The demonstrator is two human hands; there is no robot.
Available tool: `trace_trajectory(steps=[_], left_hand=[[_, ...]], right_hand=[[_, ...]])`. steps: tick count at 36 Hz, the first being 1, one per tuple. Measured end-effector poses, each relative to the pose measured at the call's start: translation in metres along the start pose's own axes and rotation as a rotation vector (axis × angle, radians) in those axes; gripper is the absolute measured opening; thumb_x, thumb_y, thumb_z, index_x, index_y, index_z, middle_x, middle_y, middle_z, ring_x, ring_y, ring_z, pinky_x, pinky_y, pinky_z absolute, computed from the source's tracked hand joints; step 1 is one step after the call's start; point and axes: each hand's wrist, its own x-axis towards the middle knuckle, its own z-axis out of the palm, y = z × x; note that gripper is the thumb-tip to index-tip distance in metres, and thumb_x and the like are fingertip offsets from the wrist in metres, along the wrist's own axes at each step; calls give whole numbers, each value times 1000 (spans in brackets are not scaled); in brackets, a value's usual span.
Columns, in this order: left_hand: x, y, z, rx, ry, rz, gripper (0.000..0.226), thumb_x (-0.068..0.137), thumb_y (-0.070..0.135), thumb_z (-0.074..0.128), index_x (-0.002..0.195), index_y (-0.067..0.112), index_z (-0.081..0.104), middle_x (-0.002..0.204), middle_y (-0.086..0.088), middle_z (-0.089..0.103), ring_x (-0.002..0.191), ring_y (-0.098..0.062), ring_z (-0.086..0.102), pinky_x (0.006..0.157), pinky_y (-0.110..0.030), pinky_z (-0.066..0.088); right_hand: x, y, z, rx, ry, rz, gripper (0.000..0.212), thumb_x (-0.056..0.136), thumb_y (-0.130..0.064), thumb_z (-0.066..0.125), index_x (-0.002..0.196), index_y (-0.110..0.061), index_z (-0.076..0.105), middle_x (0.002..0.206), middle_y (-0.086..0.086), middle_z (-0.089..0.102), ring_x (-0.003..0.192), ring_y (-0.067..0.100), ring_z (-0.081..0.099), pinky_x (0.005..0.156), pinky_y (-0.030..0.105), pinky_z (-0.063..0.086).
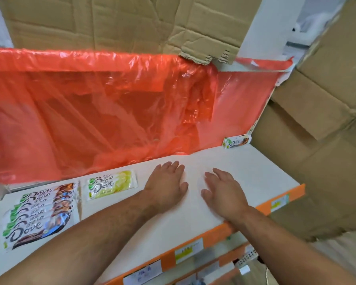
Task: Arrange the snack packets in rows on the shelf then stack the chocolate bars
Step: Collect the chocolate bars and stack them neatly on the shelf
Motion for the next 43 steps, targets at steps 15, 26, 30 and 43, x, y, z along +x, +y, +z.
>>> trace_trajectory(steps=[15,26,30,43], left_hand=[[123,84,36,-109,-18,-80,57,98,45,42,148,19,34,148,0,43,133,-24,41,102,-33,41],[222,137,73,-447,234,-379,29,94,26,48,121,19,57,111,-6,64,94,-25,61,83,-34,50],[244,145,80,-465,314,-413,25,94,26,46,116,27,59,99,-4,65,92,-27,60,77,-34,49],[288,150,82,-459,296,-456,22,90,21,51,109,27,61,99,-7,57,99,-29,56,83,-34,48]], right_hand=[[74,146,-4,110,34,19,55,99,-45,50,149,-23,43,156,-1,38,143,18,33,115,30,31],[164,250,1,447,50,98,45,91,-25,67,133,-12,59,131,11,59,112,27,62,99,38,48],[192,268,7,503,64,159,50,87,-29,67,135,-20,57,129,11,59,111,29,62,97,41,49],[243,279,17,576,115,92,42,82,-27,69,122,-34,56,116,6,65,106,28,62,91,41,52]])
